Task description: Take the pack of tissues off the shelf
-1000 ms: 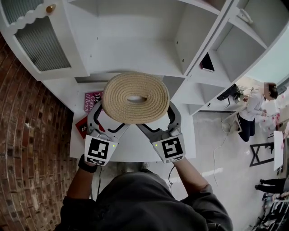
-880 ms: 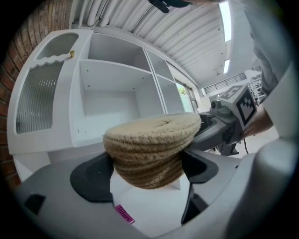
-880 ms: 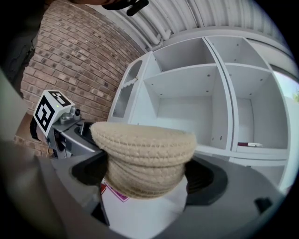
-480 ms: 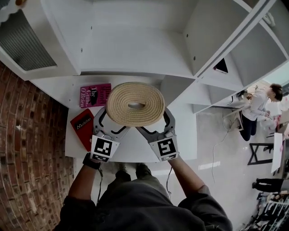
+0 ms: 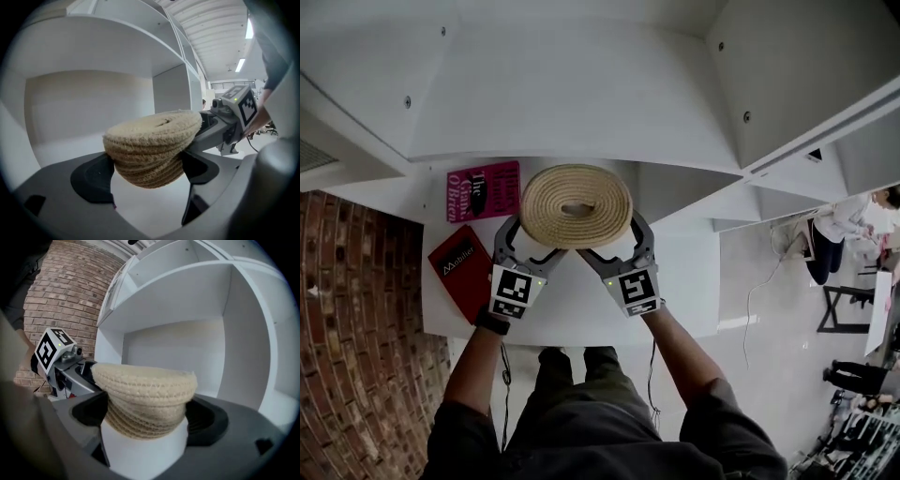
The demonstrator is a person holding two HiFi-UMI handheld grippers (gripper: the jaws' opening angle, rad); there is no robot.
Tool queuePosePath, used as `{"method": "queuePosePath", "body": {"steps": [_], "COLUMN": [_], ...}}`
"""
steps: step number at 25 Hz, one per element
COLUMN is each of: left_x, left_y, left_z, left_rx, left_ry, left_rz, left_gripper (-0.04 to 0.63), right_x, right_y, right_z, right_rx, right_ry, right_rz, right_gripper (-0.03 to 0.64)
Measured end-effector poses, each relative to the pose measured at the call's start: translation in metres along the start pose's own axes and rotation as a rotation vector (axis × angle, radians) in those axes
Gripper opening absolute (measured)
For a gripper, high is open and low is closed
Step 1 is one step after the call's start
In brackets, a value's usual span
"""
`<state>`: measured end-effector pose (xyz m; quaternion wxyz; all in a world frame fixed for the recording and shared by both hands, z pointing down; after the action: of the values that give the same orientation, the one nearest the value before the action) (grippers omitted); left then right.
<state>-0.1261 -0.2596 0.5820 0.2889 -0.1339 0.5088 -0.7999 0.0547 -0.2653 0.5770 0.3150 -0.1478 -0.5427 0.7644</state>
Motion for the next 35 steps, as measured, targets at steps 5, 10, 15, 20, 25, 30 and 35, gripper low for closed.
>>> {"method": "queuePosePath", "body": {"steps": [5,10,15,20,25,30,35], "left_x": [0.013,0.020,0.023,0.027,0.030,0.030,0.032], "left_y": [-0.034,-0.070,-0.091,-0.102,-0.119,-0.117,-0.121], "left_z": [0.049,0.091,0.114,0.130,0.140,0.148,0.143], "left_rx": [0.044,0.097,0.143,0.181,0.228,0.256,0.287], "left_ry": [-0.017,-0.048,-0.067,-0.071,-0.059,-0.061,-0.079], "left_rz": [-0.022,-0.058,-0.073,-0.058,-0.031,0.022,-0.004], "left_gripper": [0.459,0.459,0.459,0.459,0.459,0.459,0.459], "right_x": [-0.017,-0.028,-0.034,-0.040,-0.040,-0.042,-0.042], "right_y": [-0.042,-0.083,-0.111,-0.126,-0.142,-0.154,-0.153], "right_z": [0.041,0.073,0.091,0.106,0.115,0.121,0.113], "right_rx": [0.033,0.087,0.121,0.135,0.155,0.188,0.210], "right_ry": [0.012,0.020,0.029,0.036,0.031,0.038,0.038], "right_rz": [0.034,0.066,0.098,0.111,0.101,0.069,0.075], "right_gripper": [0.518,0.518,0.518,0.518,0.518,0.518,0.518]}}
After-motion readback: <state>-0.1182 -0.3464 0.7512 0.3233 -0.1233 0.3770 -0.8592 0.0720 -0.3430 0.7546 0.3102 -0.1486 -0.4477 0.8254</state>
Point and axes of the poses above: the fingertips, and each gripper's own axes: z forward along the fingers, x to its left, y out of its top, the point moved 8 cm from there along -z, backward along the fingers, and after that the axes turned 5 degrees about x, right-handed, at the moved point
